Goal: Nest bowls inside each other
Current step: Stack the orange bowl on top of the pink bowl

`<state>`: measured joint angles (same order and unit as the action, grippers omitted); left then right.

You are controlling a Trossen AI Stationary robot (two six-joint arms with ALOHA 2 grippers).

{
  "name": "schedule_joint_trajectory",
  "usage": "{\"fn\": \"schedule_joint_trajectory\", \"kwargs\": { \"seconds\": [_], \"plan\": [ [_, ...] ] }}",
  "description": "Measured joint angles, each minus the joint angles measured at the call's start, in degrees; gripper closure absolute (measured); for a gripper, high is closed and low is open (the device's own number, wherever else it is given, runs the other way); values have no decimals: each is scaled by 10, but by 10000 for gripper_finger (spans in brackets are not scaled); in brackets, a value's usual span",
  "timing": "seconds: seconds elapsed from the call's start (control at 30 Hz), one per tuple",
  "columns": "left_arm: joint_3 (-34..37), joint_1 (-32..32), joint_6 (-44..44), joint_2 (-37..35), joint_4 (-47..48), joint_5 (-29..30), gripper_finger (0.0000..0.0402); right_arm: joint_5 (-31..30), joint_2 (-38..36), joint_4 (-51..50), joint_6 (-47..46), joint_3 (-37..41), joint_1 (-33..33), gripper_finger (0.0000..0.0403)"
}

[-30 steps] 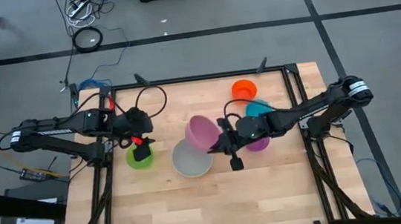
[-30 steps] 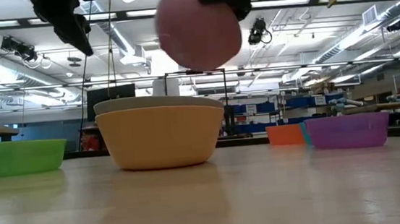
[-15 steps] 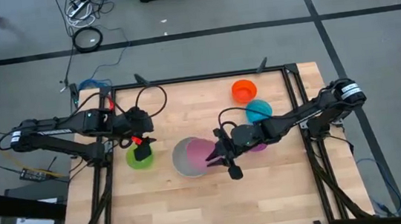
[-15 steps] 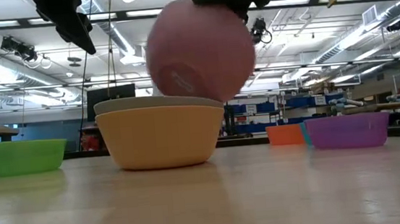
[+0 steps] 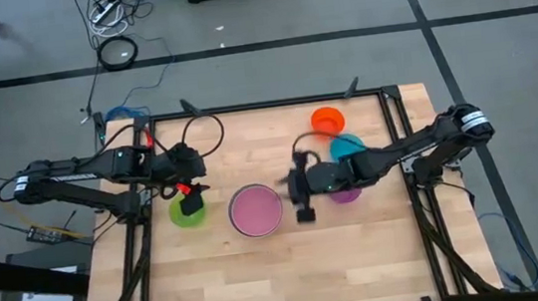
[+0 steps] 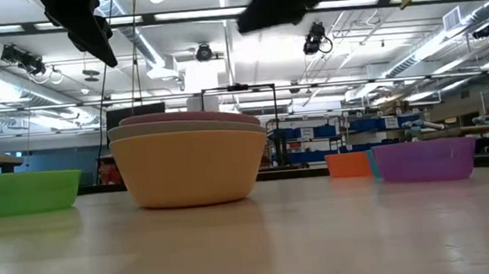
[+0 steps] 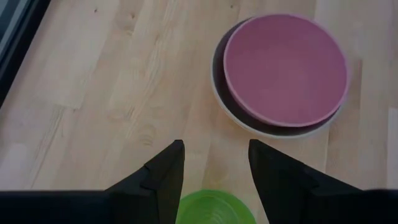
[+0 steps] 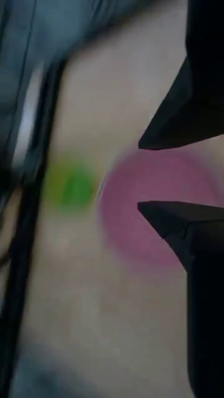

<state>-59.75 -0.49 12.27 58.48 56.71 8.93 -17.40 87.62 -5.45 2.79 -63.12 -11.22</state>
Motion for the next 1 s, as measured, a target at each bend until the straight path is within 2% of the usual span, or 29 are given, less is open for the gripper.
{"fn": "schedule_joint_trajectory", "kwargs": {
  "seconds": [0.1, 0.13, 0.2, 0.27, 0.37, 0.5, 0.57, 0.73, 0.87, 1.0],
  "plan": [
    [0, 0, 0, 0, 0, 0, 213, -126, -3, -77, -32, -18, 33, 272],
    [0, 0, 0, 0, 0, 0, 213, -150, -4, -113, -56, -26, 52, 272],
    [0, 0, 0, 0, -1, 0, 213, -158, -4, -188, -117, -47, 98, 270],
    [0, 0, 0, 0, 0, 0, 213, -140, -5, -257, -179, -58, 155, 268],
    [0, 0, 0, 0, -2, 1, 213, -73, -5, -323, -232, -58, 242, 260],
    [0, 0, 0, 0, -3, 4, 213, 20, 5, -373, -252, -57, 343, 244],
    [0, 0, 0, 0, -3, 6, 213, 48, 8, -363, -243, -49, 375, 237],
    [0, 0, -2, 0, -4, 18, 213, 101, 32, -342, -223, -46, 404, 226],
    [0, 1, -1, 0, -4, 22, 213, 106, 72, -344, -221, -46, 399, 225],
    [0, 1, -1, 0, -4, 24, 213, 85, 119, -339, -221, -46, 389, 225]
  ]
}}
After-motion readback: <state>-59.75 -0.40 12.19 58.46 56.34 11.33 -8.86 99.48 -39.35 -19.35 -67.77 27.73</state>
